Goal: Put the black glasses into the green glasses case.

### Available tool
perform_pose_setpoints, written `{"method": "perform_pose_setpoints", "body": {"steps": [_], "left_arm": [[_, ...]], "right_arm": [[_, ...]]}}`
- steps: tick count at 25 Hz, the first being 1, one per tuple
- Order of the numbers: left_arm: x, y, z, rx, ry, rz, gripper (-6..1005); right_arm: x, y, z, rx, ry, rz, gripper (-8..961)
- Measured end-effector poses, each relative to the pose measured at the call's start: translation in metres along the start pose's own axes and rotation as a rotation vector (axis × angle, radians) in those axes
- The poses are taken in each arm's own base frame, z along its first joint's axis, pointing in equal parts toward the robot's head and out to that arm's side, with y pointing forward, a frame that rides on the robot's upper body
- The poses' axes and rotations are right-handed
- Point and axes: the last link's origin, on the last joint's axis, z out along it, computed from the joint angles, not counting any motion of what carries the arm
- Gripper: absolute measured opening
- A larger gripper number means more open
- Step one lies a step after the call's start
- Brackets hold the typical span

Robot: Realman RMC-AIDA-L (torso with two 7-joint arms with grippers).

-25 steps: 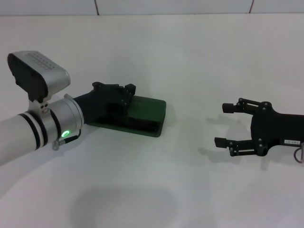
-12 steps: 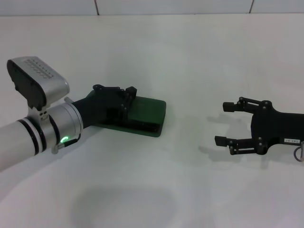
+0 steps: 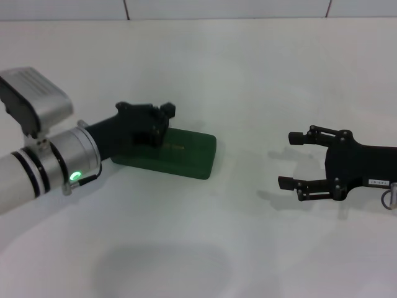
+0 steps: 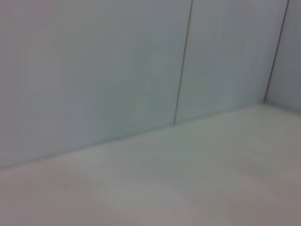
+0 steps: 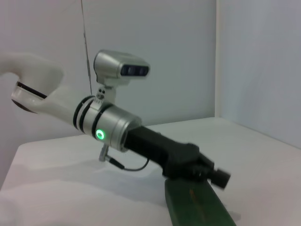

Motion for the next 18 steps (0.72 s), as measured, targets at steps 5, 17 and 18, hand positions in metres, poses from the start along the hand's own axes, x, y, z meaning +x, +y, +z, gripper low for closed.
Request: {"method": "perform_pose_setpoints", "body": {"steps": [5, 17, 18], "left_arm": [[0.027, -0.004, -0.011, -0.089, 0.124, -0.07, 11], [0.049, -0.016, -0.051, -0.369, 0.028, 0.066, 14], [0.043, -0.015, -0.054, -0.374, -0.009, 0.09, 15]], "right_arm": [[-0.002, -0.001, 0.0, 0.008, -0.012, 0.001, 889], [-0.003, 0.001, -0.006, 0.018, -0.05, 0.006, 889], [-0.002, 0.003, -0.008, 0.015, -0.05, 0.005, 889]]}}
